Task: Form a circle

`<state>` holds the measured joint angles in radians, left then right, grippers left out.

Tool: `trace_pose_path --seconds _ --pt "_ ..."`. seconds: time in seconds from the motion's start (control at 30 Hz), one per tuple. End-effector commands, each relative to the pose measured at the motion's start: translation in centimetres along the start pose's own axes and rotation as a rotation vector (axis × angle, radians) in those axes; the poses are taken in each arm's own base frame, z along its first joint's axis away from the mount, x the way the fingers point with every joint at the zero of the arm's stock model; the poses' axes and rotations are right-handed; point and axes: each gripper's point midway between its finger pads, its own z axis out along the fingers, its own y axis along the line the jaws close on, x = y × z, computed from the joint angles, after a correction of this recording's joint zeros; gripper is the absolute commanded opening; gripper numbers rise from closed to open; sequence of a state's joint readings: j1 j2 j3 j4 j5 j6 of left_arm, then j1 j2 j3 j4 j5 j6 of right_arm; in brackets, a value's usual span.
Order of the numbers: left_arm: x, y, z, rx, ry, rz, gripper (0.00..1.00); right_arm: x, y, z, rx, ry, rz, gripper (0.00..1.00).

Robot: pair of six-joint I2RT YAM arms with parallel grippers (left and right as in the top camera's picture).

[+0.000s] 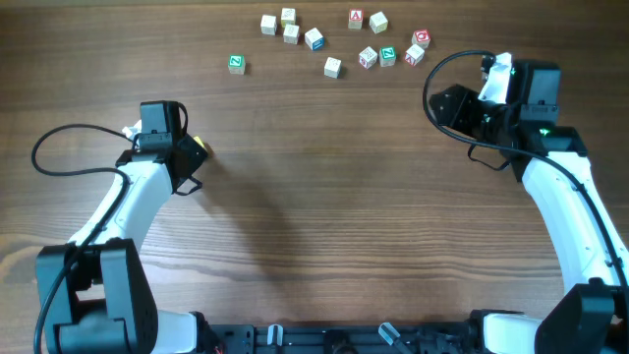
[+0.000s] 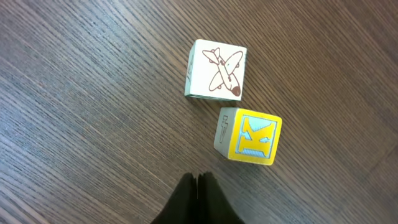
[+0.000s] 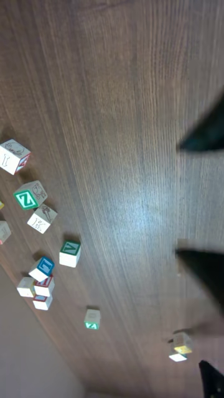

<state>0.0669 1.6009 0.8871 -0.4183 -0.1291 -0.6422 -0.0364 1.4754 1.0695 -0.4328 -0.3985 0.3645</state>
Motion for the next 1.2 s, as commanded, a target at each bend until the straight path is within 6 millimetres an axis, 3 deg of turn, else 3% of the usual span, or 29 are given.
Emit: trace_pose_path --seconds 0.0,0.07,0.13,0.2,0.27,0.33,0.4,0.6,0.8,0.9,1.07,1.1,1.13,1.17 --pt "-1.6 -1.4 -2.7 0.085 -0.049 -0.008 0.04 -0.9 0.5 0.0 -0.019 -0.019 0.031 0.11" --pt "-3.3 -2.2 -6.8 0.156 -0.135 -0.017 0.06 -1.9 4.0 -0.5 -0.203 -0.042 -0.015 0.4" --pt "-5.4 -2.6 -13.2 0.265 -0.289 -0.013 0.17 -3.5 7.5 -1.8 -0.34 -0.075 -0.082 0.49" --pt "-6.2 -2.5 -18.0 0.343 -0.401 0.008 0.45 -4.8 10.1 -2.6 -0.35 -0.11 -0.152 0.59" --pt "-6.3 -2.0 -21.5 0.4 -0.48 0.009 0.62 -5.8 11.4 -2.6 -0.264 -0.163 -0.194 0.63" --pt "-6.2 -1.6 -23.4 0.43 -0.518 0.002 0.7 -6.1 12.9 -1.3 -0.142 -0.185 -0.265 0.81" --pt "-5.9 -1.3 -23.7 0.428 -0.516 0.003 0.76 -5.0 14.2 1.4 -0.106 -0.149 -0.3 0.93" --pt "-4.3 -0.2 -22.3 0.369 -0.44 0.015 0.94 -3.1 13.4 14.2 -0.021 0.035 -0.232 0.99" --pt "-4.3 -0.3 -21.9 0.362 -0.43 0.017 1.0 -0.5 12.5 24.3 0.065 0.085 -0.133 0.99" --pt "-4.2 -0.3 -21.2 0.348 -0.411 0.019 1.0 0.1 11.9 26.8 0.098 0.036 -0.118 0.99" --pt "-4.1 -0.5 -19.4 0.313 -0.365 0.026 1.0 1.3 8.5 29.7 0.214 -0.013 -0.092 0.98" --pt "-4.0 -0.6 -19.1 0.309 -0.354 0.028 1.0 1.2 8.4 30.0 0.215 -0.024 -0.093 0.9" --pt "-4.0 -0.6 -18.8 0.304 -0.348 0.029 1.0 1.2 8.4 30.1 0.211 -0.028 -0.094 0.73" --pt "-3.9 -0.6 -18.6 0.301 -0.343 0.03 1.0 1.4 8.6 30.1 0.205 -0.022 -0.098 0.63"
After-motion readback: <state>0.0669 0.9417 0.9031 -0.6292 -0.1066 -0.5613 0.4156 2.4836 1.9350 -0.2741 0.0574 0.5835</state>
